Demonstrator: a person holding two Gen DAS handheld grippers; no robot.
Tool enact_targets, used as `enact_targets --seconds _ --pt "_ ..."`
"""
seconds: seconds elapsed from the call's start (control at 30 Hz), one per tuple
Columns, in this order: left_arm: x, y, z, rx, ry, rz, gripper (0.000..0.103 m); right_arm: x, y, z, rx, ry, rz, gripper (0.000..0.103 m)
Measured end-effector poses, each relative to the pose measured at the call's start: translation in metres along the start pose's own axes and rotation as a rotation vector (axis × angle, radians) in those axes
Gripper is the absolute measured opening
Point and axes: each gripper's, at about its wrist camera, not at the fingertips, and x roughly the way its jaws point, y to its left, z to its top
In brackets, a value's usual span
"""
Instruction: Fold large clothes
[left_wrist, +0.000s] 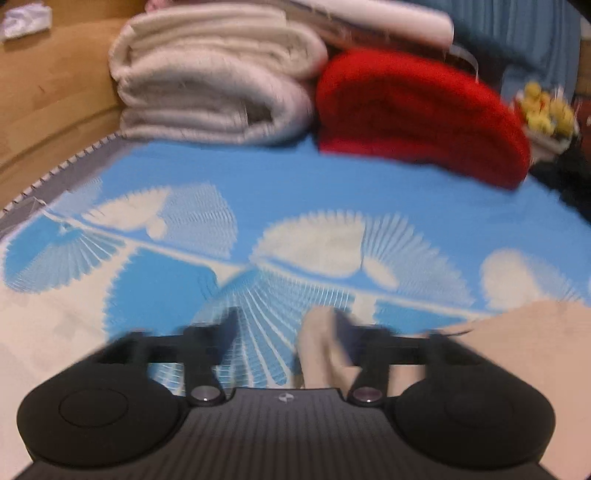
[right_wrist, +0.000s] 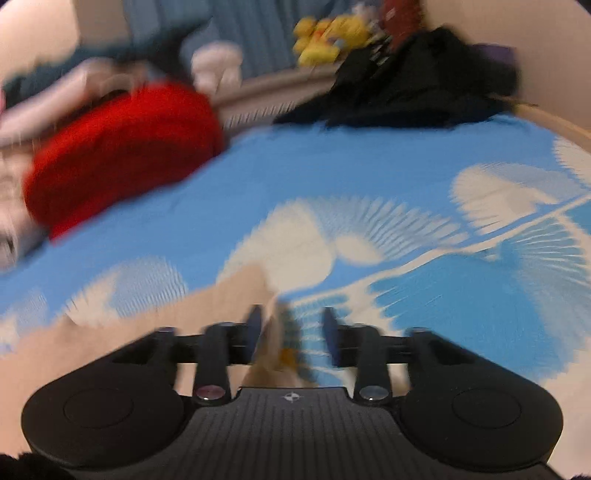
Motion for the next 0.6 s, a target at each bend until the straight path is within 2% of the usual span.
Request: enact_targets --seconds 0.07,0.13,0.27,0.33,0.4,0.47,0.53,0.6 --pt "-0.034 0.003 0.001 0.002 -0.024 0.023 0.088 -0.042 -0.017 0.000 0.046 -0.011 0.028 0.049" --pt "-0.064 0.005 -0.006 0.005 -0.002 0.015 0.088 -0.081 -0.035 -0.012 0.110 0.023 0.069 0.049" --pt "-0.122 0.014 -0.054 0.020 0.053 -0.029 0.088 -0.129 -0.049 -0.058 0.125 0.165 0.041 0.052" --pt "-0.141 0.022 -0.086 0.011 0.094 -0.036 0.088 -0.140 -0.051 -0.079 0.116 0.223 0.018 0.055" --pt "-0.151 0.030 -0.114 -0.013 0.176 -0.039 0.088 -0.146 -0.055 -0.094 0.141 0.263 0.014 0.058" --pt "-0.155 0.035 -0.127 -0.013 0.221 -0.045 0.088 -0.149 -0.058 -0.102 0.139 0.289 -0.013 0.058" --pt "-0.158 0.037 -0.132 0.016 0.217 -0.041 0.088 -0.149 -0.061 -0.108 0.121 0.300 -0.042 0.059" --pt "-0.157 0.041 -0.137 0.019 0.233 -0.043 0.088 -0.146 -0.064 -0.110 0.125 0.329 -0.033 0.064"
